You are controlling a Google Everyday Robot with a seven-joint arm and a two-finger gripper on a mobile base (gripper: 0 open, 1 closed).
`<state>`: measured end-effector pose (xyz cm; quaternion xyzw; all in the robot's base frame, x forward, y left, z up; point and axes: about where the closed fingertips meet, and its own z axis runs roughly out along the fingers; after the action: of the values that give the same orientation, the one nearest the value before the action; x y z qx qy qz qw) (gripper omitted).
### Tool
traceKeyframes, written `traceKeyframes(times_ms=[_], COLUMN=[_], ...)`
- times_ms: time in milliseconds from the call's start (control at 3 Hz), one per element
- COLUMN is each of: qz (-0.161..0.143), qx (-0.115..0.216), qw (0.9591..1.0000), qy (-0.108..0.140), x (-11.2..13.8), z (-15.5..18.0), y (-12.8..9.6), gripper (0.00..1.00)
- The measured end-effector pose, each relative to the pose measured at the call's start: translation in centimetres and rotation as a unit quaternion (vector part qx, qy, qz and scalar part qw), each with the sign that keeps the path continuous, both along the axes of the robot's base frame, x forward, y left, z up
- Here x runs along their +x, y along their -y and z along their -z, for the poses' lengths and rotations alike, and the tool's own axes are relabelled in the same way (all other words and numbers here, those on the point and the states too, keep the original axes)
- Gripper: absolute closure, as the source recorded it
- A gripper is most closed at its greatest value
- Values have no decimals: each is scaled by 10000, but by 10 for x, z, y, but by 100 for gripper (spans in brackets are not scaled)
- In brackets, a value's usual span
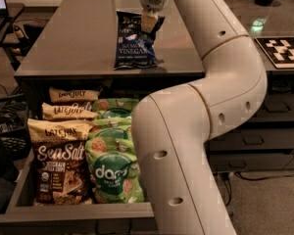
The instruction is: Pick blue chip bag from top drawer and place on counter
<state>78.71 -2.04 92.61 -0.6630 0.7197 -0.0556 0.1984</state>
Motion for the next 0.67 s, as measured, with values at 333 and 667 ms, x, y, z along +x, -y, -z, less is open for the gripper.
traceKeyframes(times_ms=[333, 667], qz=[-5, -7], qx=[47, 81], qw=[9999, 9998], qy=[97, 163], x=[7, 13], z=[2, 4], y=[-4, -7], gripper=[59, 36])
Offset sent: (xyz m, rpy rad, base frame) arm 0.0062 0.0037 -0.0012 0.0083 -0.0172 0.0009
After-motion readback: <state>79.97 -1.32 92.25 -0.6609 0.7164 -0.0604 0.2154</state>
